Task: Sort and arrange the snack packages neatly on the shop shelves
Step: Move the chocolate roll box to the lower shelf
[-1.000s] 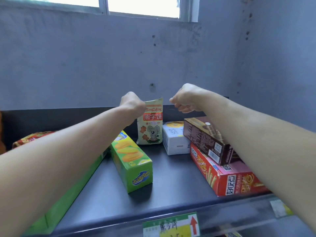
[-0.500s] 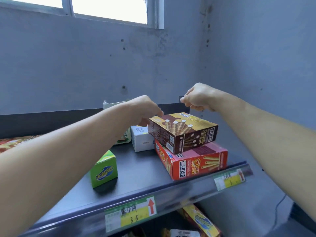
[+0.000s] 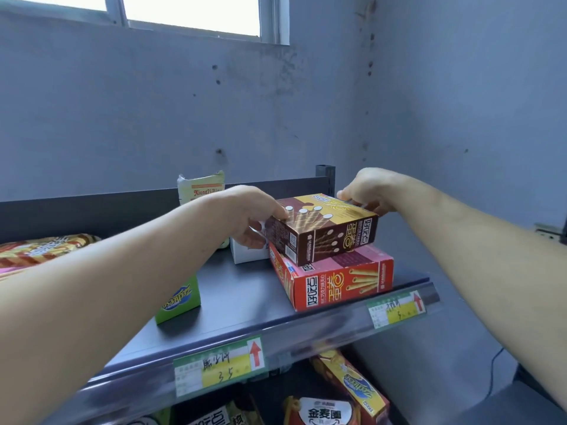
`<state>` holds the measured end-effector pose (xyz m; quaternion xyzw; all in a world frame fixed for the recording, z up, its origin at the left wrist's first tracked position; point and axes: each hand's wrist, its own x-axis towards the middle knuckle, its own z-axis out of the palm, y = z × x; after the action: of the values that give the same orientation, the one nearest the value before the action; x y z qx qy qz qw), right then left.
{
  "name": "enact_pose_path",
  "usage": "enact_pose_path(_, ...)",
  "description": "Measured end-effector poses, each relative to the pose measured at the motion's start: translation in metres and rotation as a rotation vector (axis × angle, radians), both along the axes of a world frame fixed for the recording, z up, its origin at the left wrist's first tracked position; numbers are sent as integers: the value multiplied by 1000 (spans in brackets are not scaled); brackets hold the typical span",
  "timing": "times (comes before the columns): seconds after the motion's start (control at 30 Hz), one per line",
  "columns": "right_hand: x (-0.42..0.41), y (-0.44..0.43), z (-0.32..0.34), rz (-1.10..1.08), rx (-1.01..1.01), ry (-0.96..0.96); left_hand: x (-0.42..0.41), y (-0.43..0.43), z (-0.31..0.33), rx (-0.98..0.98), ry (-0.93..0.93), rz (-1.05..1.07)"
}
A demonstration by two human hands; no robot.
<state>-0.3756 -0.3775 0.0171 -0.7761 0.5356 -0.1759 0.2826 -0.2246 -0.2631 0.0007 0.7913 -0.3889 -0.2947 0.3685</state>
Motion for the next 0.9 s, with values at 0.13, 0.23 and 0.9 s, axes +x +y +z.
enact_pose_path(0.13,1,-6,-7,-8,27,-14,4,-4,-2,-33,40,7)
enact_pose_path(0.23,0,-8,-9,-25,25,17,7,-9,-2,-76,43,-12)
enact_pose_path(0.9,-3,33,5,-155,-67,-111,16,19,7,-325,230,-46)
